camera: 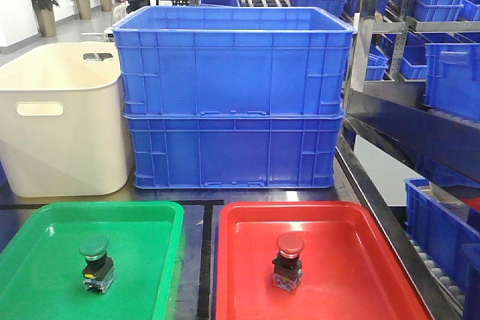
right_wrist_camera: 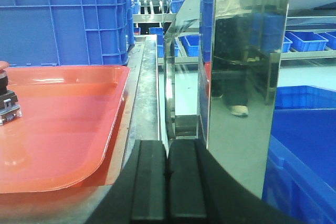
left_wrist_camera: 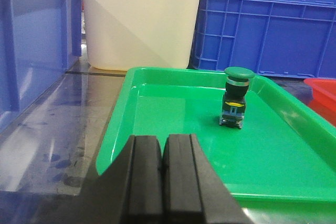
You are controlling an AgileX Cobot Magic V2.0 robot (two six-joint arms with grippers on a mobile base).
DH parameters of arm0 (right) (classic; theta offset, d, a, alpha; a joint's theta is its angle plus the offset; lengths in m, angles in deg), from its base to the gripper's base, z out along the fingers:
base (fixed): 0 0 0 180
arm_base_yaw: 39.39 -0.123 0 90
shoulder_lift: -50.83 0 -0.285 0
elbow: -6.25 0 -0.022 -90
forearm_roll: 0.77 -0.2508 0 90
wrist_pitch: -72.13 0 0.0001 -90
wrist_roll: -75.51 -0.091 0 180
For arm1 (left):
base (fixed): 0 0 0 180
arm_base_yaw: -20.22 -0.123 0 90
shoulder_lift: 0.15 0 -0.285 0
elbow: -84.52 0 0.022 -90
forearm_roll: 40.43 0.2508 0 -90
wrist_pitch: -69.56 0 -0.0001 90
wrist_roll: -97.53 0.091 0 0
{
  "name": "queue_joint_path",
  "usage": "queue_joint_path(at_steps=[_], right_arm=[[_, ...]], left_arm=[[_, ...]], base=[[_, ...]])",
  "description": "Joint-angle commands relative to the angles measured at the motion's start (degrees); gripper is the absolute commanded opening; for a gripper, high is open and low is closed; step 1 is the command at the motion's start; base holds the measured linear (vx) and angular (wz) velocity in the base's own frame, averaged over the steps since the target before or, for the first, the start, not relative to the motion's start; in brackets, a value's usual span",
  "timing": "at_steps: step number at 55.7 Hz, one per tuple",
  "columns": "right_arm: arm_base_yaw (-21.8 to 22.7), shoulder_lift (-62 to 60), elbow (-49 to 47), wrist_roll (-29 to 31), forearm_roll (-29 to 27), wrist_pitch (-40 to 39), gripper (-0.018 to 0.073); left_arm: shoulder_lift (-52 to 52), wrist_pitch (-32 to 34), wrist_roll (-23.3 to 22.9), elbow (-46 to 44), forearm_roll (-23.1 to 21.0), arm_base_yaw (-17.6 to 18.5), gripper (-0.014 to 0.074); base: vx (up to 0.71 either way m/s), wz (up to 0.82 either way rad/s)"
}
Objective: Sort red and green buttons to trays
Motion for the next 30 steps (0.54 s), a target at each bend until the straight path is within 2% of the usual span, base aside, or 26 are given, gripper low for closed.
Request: queue_joint_path(at_steps=[1,30], right_arm=[[-0.1,-0.5,0.8,0.0,0.4,-4.7,-0.0012],[-0.1,-0.5,0.8,0.0,0.4,-4.7,-0.0012]], left_arm=[[-0.3,4.5,-0.4,-1.2,0.0,-0.2,-0.0008],[-0.3,4.5,-0.4,-1.2,0.0,-0.2,-0.0008]], base=[[0.0,0.0],[0.0,0.0]])
